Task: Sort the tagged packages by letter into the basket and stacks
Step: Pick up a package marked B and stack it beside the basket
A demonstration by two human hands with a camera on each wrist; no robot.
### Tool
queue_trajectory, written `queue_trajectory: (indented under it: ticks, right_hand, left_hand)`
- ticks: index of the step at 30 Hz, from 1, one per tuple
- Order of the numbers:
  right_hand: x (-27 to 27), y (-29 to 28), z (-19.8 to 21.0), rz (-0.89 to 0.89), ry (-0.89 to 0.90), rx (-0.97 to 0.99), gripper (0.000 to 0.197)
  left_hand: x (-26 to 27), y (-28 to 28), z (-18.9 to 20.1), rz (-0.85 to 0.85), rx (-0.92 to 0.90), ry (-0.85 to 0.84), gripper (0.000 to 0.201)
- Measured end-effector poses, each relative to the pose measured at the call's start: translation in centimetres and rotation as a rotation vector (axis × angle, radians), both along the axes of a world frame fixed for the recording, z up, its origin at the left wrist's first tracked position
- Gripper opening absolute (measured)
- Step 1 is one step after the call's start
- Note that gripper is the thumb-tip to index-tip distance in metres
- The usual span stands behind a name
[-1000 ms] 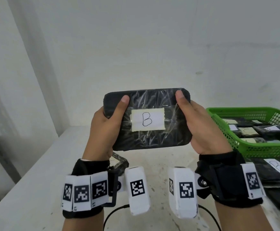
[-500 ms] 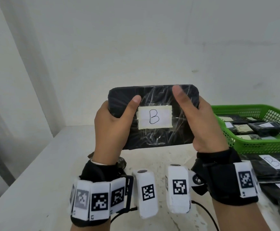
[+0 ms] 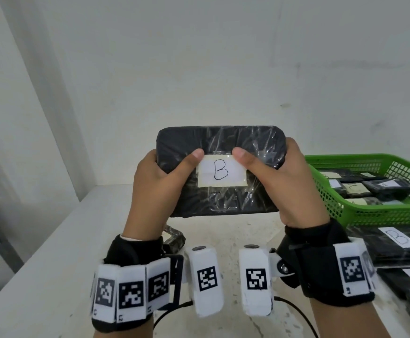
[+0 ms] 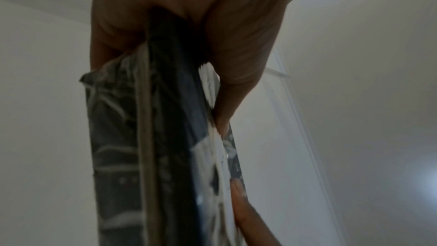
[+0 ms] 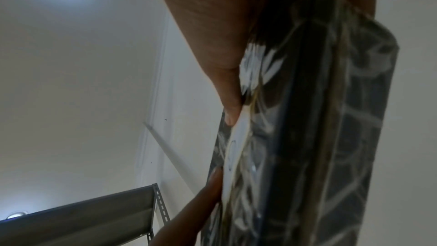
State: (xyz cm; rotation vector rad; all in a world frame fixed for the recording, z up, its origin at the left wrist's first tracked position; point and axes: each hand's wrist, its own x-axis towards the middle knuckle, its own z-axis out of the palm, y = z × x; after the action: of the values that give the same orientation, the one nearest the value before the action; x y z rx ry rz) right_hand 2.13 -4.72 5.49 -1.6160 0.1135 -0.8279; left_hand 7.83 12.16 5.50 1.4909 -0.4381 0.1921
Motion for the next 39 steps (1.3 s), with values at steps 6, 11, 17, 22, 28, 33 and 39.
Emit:
queue_trajectory:
  ticks: [6, 11, 17, 22, 28, 33, 39]
  right_hand:
    - [-0.3, -0.2, 0.1, -0.03, -0.043, 0.021, 0.063]
    - [-0.6, 0.3, 0.4, 0.133, -0.027, 0.015, 0.061]
    - [-0.3, 0.3, 0.0, 0.086, -0.128, -0.041, 0.044]
    - [-0.3, -0.3, 0.2, 0.239, -0.109, 0.093, 0.049]
    - [0.3, -1.9, -0.3, 0.426, 0.028, 0.033, 0.09]
    - [0.2, -1.9, -0.3, 0.405, -0.03, 0.011, 0.089]
    - [-0.4, -2.1, 0.5, 0.529, -0.025, 0.141, 0.06]
  left_hand:
    - [0.0, 0.9, 0.4, -0.174, -0.085, 0.016, 0.028]
    - [0.4, 1.2, 0.3, -0.115, -0.214, 0.041, 0.008]
    - [0.9, 1.2, -0.1, -0.245, -0.167, 0.05, 0.057]
    - [1.0, 1.3, 0.0, -0.226, -0.185, 0.023, 0.04]
    - [1.4, 1.3, -0.2, -0.198, -0.218, 0.083, 0.036]
    - [1.0, 0.8, 0.3, -0.204, -0.343, 0.148, 0.016]
    - [1.1, 1.0, 0.3, -0.123, -0.364, 0.155, 0.018]
